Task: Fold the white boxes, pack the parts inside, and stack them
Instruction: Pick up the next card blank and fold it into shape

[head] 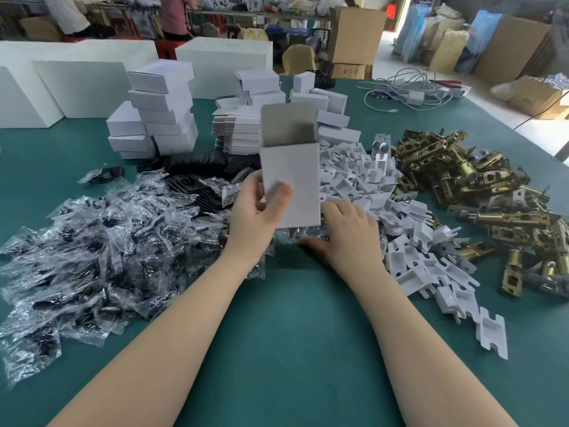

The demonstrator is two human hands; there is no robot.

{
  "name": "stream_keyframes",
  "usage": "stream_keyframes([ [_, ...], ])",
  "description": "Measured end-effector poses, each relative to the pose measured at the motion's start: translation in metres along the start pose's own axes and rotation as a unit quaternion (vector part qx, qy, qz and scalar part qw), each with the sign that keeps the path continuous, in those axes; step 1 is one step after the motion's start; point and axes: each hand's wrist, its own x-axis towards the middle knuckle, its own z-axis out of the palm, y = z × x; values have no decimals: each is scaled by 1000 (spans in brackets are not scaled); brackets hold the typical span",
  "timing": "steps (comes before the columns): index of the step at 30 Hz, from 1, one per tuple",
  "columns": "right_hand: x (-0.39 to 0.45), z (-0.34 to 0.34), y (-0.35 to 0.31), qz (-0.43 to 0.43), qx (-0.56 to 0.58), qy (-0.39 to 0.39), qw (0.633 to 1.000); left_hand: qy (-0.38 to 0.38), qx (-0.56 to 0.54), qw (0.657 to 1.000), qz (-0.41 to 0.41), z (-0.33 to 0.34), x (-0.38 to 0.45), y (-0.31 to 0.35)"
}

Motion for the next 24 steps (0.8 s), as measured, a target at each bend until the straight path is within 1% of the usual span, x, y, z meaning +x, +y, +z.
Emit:
stream_keyframes([
  [2,2,-5,2,11,35,-35,999,-23,22,999,-3,4,-4,-3],
  [4,5,-16,5,18,129,-61,990,-36,36,999,-10,5,-5,-8],
  [6,12,-31,12,34,218,-70,973,-38,43,998,-21,4,-4,-13],
  [7,16,-38,19,49,241,-72,967,-37,45,998,-27,4,-3,-14],
  [8,21,-45,27,68,237,-70,967,-36,49,998,-32,4,-2,-16],
  [9,26,-52,38,86,206,-70,972,-39,51,997,-35,5,-2,-16],
  [10,32,-60,51,102,150,-74,981,-46,57,997,-35,5,-2,-17],
  [12,43,-74,82,128,-25,-91,987,-68,78,994,-35,7,-2,-21],
  [14,50,-90,122,149,-203,-98,963,-79,88,992,-38,7,-3,-25],
  [15,53,-97,145,162,-257,-101,947,-79,88,992,-39,7,-2,-26],
  [17,56,-113,191,212,-277,-113,930,-79,90,992,-40,7,-2,-27],
  [19,53,-125,233,269,-251,-118,922,-81,92,992,-39,6,-2,-27],
  [20,48,-129,248,287,-244,-137,916,-83,94,991,-39,6,-2,-26],
  [22,38,-133,266,320,-206,-179,907,-87,97,991,-35,6,-2,-24],
  [24,26,-134,269,339,-188,-200,900,-89,100,991,-31,7,-2,-23],
])
